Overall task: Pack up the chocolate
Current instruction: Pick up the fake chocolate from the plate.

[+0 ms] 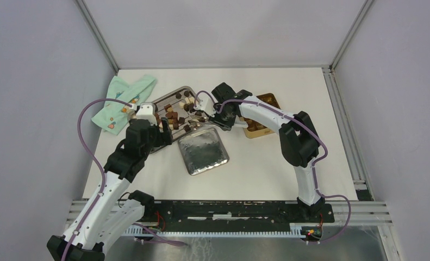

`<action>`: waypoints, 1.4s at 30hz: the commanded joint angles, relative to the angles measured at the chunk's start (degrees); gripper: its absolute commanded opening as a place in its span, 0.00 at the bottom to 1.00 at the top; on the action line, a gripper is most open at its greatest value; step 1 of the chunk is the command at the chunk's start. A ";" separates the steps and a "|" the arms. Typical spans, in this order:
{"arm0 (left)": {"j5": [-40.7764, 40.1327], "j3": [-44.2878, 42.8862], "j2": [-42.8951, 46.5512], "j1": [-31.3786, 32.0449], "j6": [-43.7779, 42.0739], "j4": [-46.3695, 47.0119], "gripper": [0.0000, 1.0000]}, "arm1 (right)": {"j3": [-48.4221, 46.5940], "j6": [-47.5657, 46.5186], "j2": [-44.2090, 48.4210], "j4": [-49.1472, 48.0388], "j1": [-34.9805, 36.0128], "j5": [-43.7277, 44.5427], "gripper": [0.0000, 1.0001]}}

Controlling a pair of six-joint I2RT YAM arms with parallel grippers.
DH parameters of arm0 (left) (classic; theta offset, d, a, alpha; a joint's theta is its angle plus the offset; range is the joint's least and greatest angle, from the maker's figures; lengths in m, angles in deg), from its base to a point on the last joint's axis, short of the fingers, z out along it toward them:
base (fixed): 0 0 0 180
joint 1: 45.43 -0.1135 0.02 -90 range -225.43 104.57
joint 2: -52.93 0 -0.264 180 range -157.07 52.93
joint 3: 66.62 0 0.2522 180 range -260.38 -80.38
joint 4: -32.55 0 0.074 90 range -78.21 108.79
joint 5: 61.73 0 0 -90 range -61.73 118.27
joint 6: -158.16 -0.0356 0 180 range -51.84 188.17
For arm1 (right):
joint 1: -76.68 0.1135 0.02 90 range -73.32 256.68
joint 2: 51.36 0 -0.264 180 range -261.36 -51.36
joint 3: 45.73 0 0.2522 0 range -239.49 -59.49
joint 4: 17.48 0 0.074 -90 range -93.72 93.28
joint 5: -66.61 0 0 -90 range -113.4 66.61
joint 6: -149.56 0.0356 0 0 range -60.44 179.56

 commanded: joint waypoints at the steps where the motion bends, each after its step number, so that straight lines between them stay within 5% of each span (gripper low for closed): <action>1: 0.89 -0.50 0.78 -0.36 -2.84 2.52 0.88 | -0.45 -0.30 2.49 -0.10 0.23 1.66 0.40; 8: 0.89 -0.50 0.85 -0.36 -2.86 2.51 0.88 | -0.44 -0.36 2.56 -0.17 0.25 2.27 0.39; 17: 0.76 -0.48 0.93 -0.33 -2.86 2.51 0.88 | -1.54 0.58 5.39 -0.65 0.25 -1.65 0.19; 29: 0.46 -0.39 1.17 -0.34 -2.80 2.43 0.88 | -0.28 1.39 11.41 -0.40 -0.68 -6.10 0.17; 42: 1.01 -0.44 1.10 -0.43 -2.95 2.51 0.88 | 19.70 2.45 29.47 -7.37 -21.80 -17.23 0.17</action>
